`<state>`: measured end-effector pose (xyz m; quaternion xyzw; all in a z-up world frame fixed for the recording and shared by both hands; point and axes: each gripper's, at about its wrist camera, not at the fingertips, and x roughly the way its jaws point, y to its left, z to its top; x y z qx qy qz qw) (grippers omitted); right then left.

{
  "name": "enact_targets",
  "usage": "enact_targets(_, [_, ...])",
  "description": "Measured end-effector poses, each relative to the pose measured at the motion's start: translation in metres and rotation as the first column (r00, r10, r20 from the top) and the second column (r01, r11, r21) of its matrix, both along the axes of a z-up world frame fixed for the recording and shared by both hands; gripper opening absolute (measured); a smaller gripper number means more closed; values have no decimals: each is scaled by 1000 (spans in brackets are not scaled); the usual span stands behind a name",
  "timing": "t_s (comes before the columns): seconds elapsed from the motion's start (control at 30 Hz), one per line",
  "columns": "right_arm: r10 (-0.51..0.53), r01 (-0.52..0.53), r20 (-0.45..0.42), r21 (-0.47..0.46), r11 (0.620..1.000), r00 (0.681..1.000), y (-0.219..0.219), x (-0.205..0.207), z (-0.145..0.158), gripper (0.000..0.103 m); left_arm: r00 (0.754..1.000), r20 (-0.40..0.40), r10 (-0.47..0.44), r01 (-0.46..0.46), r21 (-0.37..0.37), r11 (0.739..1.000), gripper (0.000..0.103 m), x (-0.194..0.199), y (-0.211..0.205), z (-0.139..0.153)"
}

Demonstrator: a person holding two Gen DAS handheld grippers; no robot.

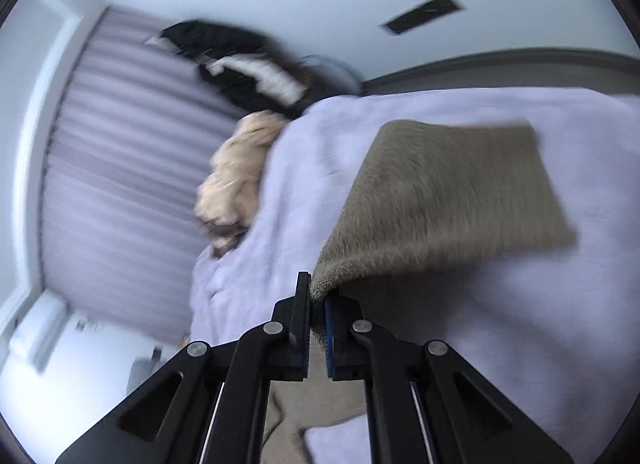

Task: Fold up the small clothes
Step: 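Grasp the other sleeve cuff with the right gripper, then fold the held sleeve across the body toward the left gripper, release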

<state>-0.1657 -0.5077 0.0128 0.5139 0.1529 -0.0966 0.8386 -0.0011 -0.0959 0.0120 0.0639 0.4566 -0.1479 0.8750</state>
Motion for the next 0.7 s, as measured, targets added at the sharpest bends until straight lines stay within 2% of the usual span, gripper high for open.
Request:
enact_targets(0.07, [121,-119,28,-78,990,992,26,26,21,6,1000,10,23,-23,-8,1000,93,6,14,2])
enact_targets(0.13, [234,-228,20,-166,959,972,60,57,40,6,998,22,55,-54,-17,998,93,12,29,3])
enact_targets(0.2, [341,-333,-11,-245,911,940,102,89,52,6,995,22,93,-93,-23,995,93,18,48,3])
enact_targets(0.27, [442,-438,-55,-293,850,895,148,123,55,6,991,15,132,-131,-32,991,93,24,65,1])
enact_targets(0.43, [612,-642,-198,-305,704,765,257,193,25,6,977,-10,213,-213,-56,975,93,36,108,-11])
enact_targets(0.53, [640,-716,-322,-267,645,697,306,220,-9,10,970,-31,240,-242,-69,968,93,42,127,-21])
enact_targets(0.6, [623,-728,-395,-224,647,675,323,228,-31,11,966,-42,254,-257,-97,962,93,46,137,-26])
enact_targets(0.67, [605,-704,-404,-160,692,686,319,230,-45,28,967,-54,248,-253,-140,957,93,50,146,-30])
enact_targets(0.7, [589,-678,-394,-136,722,706,311,226,-49,49,969,-56,239,-245,-154,957,93,52,149,-31])
